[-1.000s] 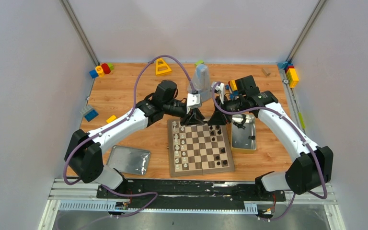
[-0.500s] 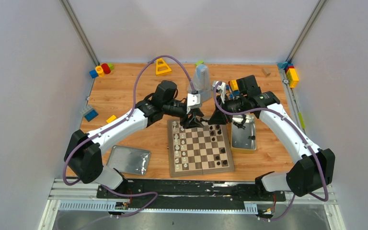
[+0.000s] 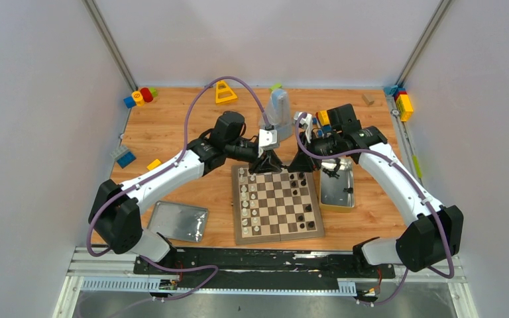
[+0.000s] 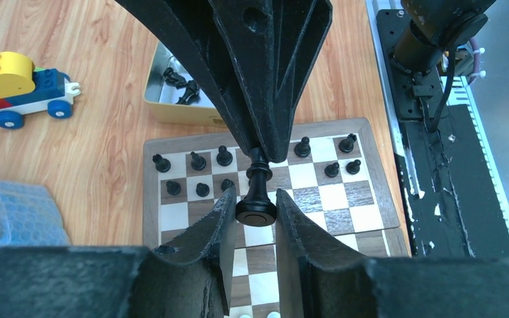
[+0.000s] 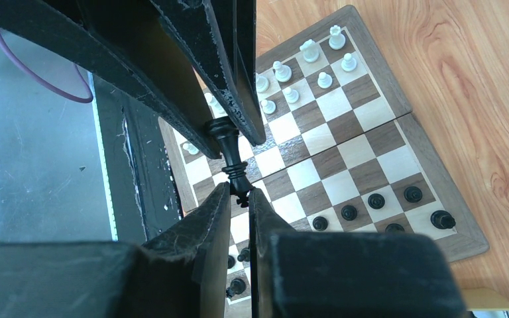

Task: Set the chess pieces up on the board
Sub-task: Place the chess piece on the chessboard.

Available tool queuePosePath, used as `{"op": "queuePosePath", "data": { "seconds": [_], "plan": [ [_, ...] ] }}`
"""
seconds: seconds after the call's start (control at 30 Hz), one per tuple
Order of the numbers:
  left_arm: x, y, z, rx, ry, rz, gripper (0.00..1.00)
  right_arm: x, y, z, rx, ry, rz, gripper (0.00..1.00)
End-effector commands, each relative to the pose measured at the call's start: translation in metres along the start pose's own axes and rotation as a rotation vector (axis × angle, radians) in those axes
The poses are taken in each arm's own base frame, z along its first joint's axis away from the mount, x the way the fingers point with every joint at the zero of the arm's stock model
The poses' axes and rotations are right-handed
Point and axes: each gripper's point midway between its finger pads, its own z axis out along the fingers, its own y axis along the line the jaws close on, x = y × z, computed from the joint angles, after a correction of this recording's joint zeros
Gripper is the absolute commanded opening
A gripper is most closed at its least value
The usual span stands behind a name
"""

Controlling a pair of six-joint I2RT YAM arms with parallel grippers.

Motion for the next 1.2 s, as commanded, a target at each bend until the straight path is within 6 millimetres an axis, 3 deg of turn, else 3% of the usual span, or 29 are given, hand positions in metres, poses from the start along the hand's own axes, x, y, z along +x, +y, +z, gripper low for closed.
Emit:
{"op": "queuePosePath", "data": {
  "seconds": [0.0, 0.1, 0.2, 0.3, 0.47, 0.73, 1.17],
  "plan": [
    [-0.024, -0.003, -0.005, 0.007, -0.046, 0.045, 0.29, -0.011, 0.005, -0.002, -0.005, -0.038, -0.046, 0.03],
    [-0.025, -0.002, -0.005, 0.001, -0.048, 0.037, 0.18, -0.015, 0.005, -0.005, 0.0, -0.049, -0.052, 0.1],
    [-0.025, -0.002, -0.007, -0.023, -0.055, 0.015, 0.11, -0.026, 0.007, -0.013, 0.006, -0.084, -0.058, 0.26],
    [-0.035, -0.001, -0.014, -0.053, -0.103, 0.024, 0.06, -0.046, 0.007, -0.029, 0.006, -0.152, -0.062, 0.43],
    [-0.05, 0.001, -0.025, -0.046, -0.201, -0.027, 0.0, -0.08, 0.006, -0.055, 0.014, -0.273, -0.083, 0.58],
    [-0.059, 0.01, -0.04, -0.035, -0.301, -0.15, 0.0, -0.103, 0.015, -0.056, -0.11, -0.354, -0.001, 0.59],
    [-0.068, 0.009, -0.039, -0.003, -0.394, -0.221, 0.0, -0.086, 0.008, -0.032, -0.235, -0.331, 0.134, 0.59]
  ]
}}
